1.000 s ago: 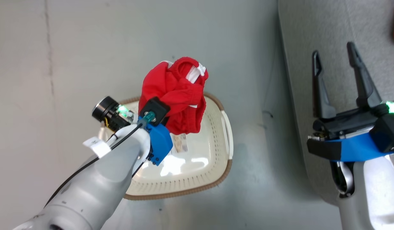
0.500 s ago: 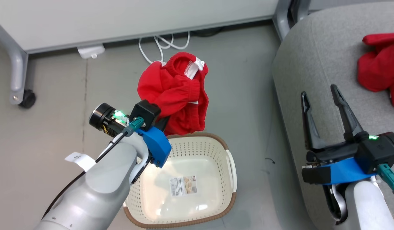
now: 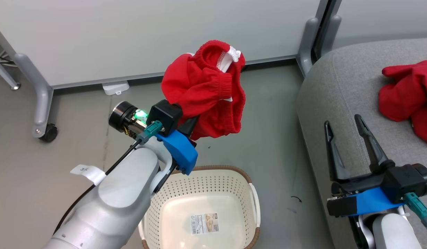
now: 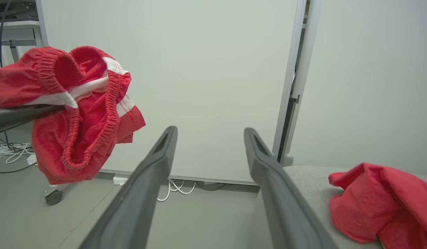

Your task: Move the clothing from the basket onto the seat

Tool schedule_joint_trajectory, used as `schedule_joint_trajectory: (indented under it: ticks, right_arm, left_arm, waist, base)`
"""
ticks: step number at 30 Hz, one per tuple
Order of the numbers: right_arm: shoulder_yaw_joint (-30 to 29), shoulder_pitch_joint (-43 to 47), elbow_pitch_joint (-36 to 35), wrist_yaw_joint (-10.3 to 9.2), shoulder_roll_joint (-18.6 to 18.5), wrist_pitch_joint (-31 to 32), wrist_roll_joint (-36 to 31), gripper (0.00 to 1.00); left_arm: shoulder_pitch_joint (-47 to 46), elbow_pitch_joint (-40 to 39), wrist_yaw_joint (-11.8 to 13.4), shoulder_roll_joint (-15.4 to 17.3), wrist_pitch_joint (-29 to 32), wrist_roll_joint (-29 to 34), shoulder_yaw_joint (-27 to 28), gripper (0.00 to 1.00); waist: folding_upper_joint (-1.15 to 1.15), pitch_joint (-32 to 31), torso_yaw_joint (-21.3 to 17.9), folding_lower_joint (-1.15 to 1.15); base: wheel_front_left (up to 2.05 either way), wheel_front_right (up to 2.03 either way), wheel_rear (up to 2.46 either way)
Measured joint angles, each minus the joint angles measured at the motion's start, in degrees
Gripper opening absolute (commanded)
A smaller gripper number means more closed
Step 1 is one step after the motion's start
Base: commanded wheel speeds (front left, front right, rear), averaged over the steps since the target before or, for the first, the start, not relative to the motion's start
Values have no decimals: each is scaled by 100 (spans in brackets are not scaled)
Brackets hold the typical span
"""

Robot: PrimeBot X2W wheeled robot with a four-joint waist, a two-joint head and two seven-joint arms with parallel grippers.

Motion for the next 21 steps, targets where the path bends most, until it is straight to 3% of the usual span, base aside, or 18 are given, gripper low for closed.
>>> schedule_joint_trajectory:
  ticks: [11, 21]
  right_arm:
    - [192, 79, -77, 0, 0, 0, 67, 100]
    - [1150, -438, -253, 1, -82, 0, -46, 100]
  left_arm:
    - [1, -292, -4, -27, 0, 8, -24, 0]
    - [-22, -379, 11, -40, 0, -1, -76, 0]
  waist:
    - [0, -180, 94, 0]
    - [0, -123, 141, 1]
  base:
    - [0, 0, 0]
    - [0, 0, 0]
